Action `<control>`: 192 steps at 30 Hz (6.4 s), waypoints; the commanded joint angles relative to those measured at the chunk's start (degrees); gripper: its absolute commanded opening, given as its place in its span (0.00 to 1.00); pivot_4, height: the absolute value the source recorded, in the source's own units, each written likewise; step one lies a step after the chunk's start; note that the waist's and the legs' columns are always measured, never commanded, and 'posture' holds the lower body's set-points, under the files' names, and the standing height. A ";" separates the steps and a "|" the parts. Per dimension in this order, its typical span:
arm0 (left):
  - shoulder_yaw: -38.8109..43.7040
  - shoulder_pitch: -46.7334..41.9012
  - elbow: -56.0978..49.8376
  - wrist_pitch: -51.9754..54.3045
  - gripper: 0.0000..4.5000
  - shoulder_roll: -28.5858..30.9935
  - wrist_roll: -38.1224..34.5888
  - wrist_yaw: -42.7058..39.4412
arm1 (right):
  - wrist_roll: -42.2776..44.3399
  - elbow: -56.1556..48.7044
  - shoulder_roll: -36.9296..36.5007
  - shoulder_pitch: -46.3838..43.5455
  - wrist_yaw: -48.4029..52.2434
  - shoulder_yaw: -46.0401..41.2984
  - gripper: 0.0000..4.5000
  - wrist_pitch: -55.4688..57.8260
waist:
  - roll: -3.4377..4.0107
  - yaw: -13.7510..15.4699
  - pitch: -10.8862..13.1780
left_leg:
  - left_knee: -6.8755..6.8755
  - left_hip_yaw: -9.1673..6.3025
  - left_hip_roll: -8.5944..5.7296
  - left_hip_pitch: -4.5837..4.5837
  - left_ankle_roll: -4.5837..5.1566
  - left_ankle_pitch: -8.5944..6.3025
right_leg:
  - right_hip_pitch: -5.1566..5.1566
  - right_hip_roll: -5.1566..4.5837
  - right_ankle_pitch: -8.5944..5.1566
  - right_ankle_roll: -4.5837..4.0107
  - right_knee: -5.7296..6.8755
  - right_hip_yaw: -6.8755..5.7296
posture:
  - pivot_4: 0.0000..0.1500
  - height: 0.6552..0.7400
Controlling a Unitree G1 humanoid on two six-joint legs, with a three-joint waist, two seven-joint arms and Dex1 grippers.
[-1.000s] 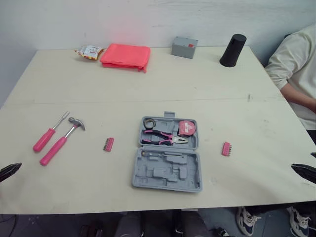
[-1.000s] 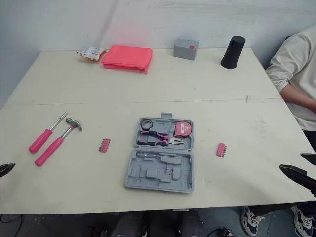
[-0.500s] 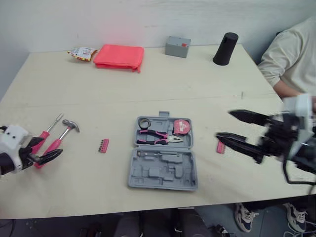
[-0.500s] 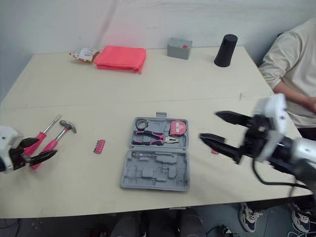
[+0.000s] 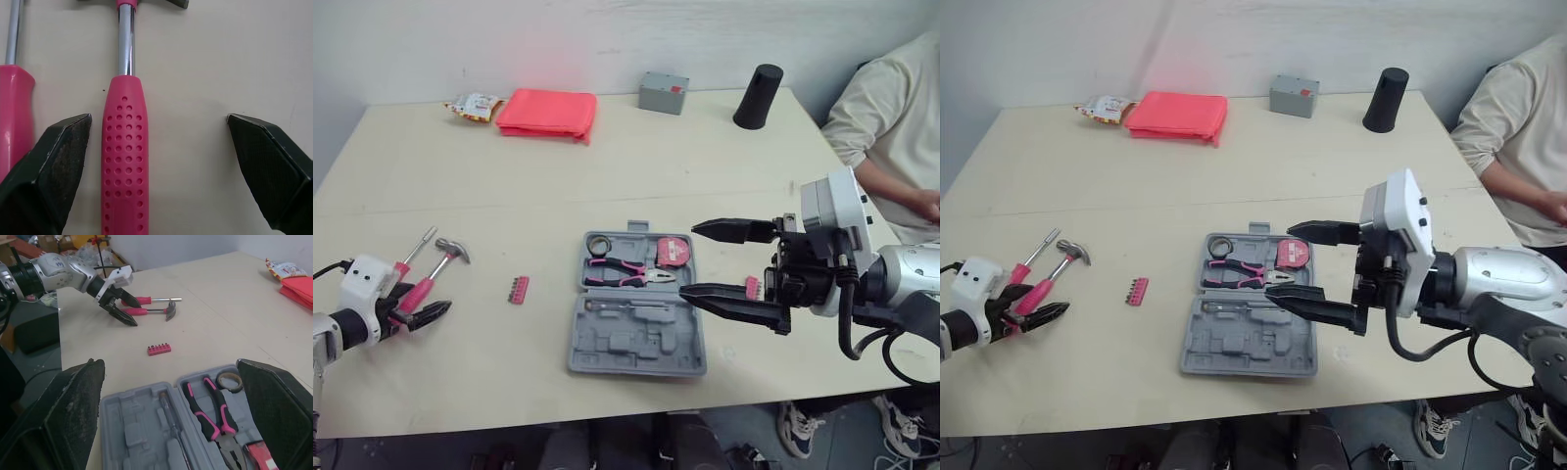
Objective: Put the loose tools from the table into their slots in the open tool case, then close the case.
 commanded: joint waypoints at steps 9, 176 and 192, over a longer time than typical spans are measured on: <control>1.64 1.33 -1.15 8.92 0.27 -3.44 -4.99 0.26 | 1.20 1.52 -0.58 -2.74 2.68 -1.02 1.00 -1.44 | 0.25 -0.29 -0.11 | -0.03 0.02 -0.03 0.05 -0.02 0.01 | 0.01 -0.03 -0.01 -0.02 0.02 0.02 | 1.00 1.00; 25.08 11.47 -6.80 -0.31 1.00 -4.17 -10.59 2.88 | -30.98 27.14 5.91 53.95 14.62 -41.48 1.00 -18.87 | 0.23 2.45 0.02 | -0.39 -0.30 0.04 0.45 -0.28 -0.89 | 0.67 0.00 -0.20 -0.25 -0.98 -0.15 | 1.00 1.00; 2.97 17.04 -47.55 16.72 1.00 -21.99 -12.96 20.01 | -8.97 -2.39 1.39 27.34 3.04 -16.51 1.00 -3.02 | 0.19 1.46 0.15 | -0.17 -0.18 0.02 0.52 0.07 -0.54 | 0.78 0.10 -0.10 -0.05 -0.68 -0.03 | 1.00 1.00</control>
